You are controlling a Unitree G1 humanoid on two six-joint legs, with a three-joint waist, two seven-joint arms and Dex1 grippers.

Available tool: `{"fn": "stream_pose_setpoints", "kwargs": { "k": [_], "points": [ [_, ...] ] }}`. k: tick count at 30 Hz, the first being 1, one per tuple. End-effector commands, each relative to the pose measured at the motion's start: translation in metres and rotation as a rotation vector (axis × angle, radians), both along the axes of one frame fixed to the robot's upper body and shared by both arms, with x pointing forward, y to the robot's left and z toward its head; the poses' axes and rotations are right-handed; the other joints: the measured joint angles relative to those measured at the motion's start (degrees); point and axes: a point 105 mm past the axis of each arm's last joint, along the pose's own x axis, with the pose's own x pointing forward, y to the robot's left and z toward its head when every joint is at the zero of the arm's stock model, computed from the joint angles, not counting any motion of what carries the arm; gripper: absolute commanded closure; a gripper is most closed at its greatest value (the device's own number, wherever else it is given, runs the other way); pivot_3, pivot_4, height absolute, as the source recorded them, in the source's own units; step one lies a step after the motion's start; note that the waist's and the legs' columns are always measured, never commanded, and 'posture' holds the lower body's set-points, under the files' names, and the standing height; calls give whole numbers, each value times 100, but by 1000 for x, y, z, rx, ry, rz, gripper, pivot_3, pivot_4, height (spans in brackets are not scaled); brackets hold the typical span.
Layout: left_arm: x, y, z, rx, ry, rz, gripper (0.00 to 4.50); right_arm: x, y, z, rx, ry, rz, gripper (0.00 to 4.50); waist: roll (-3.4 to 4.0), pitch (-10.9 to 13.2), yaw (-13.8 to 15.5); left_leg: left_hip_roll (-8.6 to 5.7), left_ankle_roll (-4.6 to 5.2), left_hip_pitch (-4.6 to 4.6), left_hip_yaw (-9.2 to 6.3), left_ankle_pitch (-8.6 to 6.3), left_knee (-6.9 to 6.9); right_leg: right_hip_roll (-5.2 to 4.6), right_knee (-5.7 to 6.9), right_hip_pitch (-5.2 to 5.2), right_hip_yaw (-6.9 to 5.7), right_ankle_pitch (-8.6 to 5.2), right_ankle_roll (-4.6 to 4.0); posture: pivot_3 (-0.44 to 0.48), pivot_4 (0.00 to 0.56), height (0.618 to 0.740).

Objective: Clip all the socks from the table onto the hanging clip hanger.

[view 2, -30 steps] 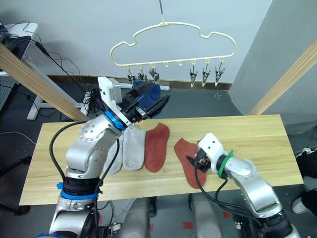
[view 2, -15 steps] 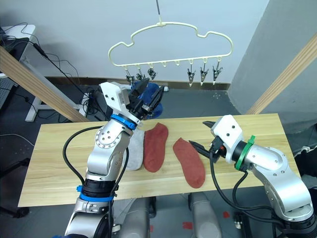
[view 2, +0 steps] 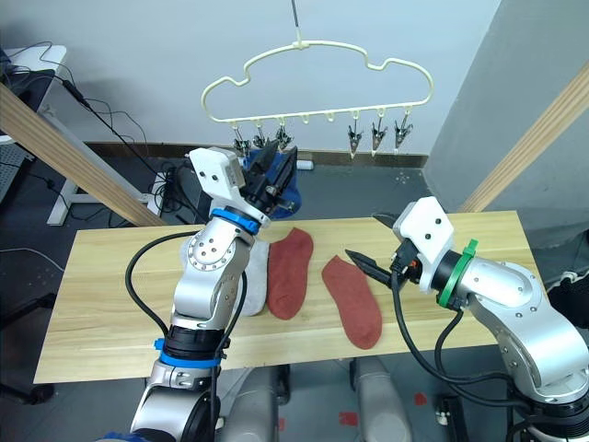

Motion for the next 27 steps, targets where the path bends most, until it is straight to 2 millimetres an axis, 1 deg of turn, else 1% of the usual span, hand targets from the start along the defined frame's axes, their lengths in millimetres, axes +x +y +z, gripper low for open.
{"fn": "stream_pose_setpoints", "kwargs": {
  "k": [1,6,15,27],
  "points": [
    [-6,0,16,-38,-69,3,2942,-5,0,13,7,-53,9,598,0,0,0,0,0,-1,0,0,0,0,0,0,0,0,0,-190,347,740],
    [-10,1,14,-42,-63,-12,2942,-4,-1,13,10,-52,2,598,0,0,-2,0,0,-1,0,0,2,0,0,0,0,0,1,-190,345,740],
    [4,2,14,-37,-36,20,2942,-3,1,15,15,-55,6,598,0,0,-2,-1,0,-2,-1,0,3,0,0,0,-1,-2,4,-188,345,740],
    [13,-2,17,-22,-38,0,2942,-3,2,17,27,-54,12,598,0,0,-3,-1,0,-4,-1,0,3,0,-1,-1,-1,-1,3,-193,348,740]
  ]
}}
